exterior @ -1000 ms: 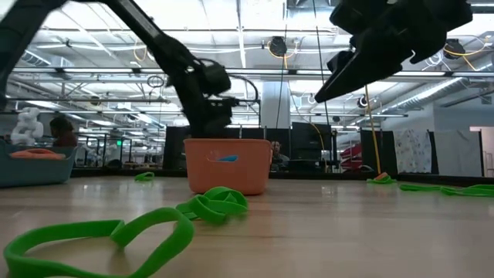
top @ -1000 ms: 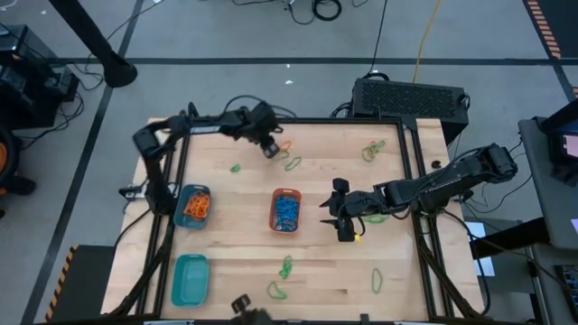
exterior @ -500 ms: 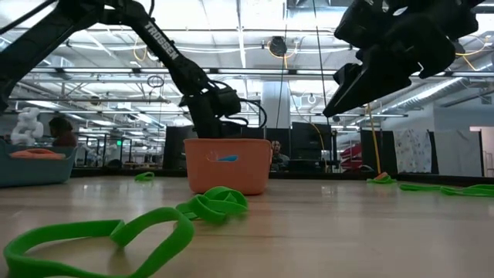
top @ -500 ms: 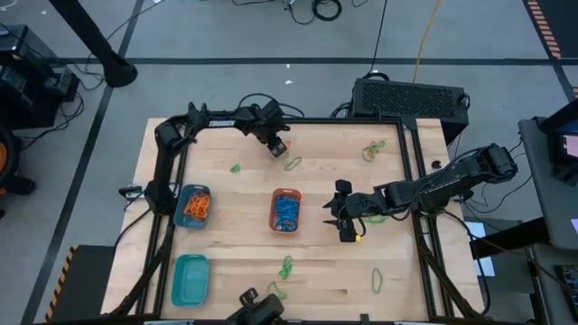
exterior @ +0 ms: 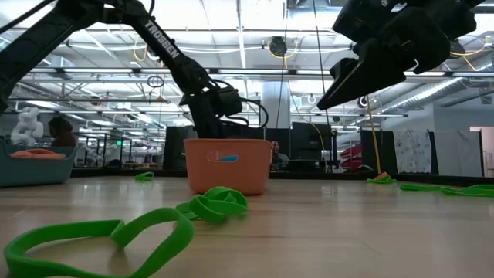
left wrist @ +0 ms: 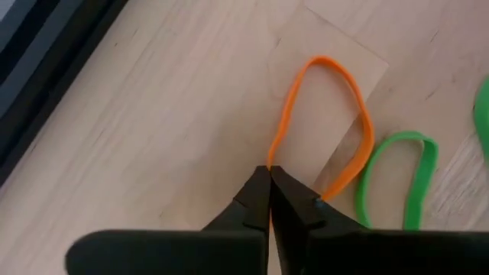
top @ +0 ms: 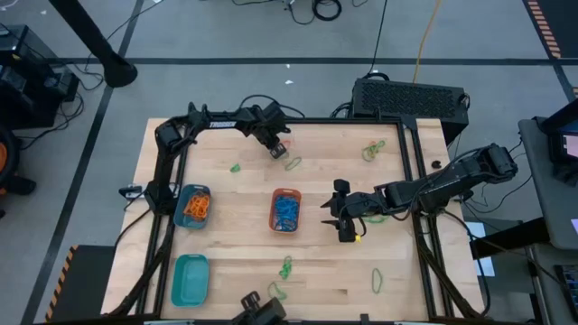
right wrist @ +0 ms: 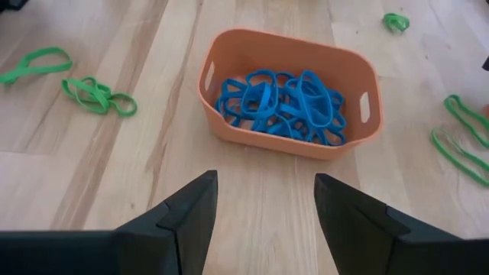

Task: Sort rubber bands into baskets
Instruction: Put the orange rubber band into the blue bin

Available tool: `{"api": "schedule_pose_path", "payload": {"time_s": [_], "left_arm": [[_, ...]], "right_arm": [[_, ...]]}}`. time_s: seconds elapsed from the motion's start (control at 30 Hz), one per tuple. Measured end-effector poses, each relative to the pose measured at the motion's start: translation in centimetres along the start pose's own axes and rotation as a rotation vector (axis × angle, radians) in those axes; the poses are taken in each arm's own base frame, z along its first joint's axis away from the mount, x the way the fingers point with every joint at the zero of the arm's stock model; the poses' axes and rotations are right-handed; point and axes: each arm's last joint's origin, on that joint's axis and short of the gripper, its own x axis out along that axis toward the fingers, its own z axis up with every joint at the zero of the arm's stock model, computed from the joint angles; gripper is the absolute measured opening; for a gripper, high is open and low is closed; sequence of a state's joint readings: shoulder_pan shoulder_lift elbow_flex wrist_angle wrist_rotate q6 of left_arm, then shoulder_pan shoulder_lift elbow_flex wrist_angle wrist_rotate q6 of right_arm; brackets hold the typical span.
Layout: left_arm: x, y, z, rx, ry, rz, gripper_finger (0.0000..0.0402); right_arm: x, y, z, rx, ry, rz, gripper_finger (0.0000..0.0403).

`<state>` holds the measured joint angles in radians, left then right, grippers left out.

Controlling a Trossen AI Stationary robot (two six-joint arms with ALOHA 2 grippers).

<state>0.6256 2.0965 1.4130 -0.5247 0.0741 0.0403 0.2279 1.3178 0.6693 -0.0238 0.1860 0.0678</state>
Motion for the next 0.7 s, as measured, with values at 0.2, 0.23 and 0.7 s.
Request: {"api": "schedule_pose_path", "payload": {"time_s": [0.2,0.23,0.7], "left_arm": [[-0.9,-0.5,0.0,0.012,0.012,-0.001,0.0004],[-1.4,-0.6,0.1,0.012,0.006,-0.004,0.0004],[-12.7,-2.1,-0.7,0.063,-0.087,0.04,0.0001]], "right_arm": [[0.0,0.0,0.0,-0.001,0.002,0.001,0.021],[0.0,0.0,0.0,-0.001,0.002,0.001,0.021],[0.0,0.0,0.0,-0.002,0.004,0.002,0.021]]}}
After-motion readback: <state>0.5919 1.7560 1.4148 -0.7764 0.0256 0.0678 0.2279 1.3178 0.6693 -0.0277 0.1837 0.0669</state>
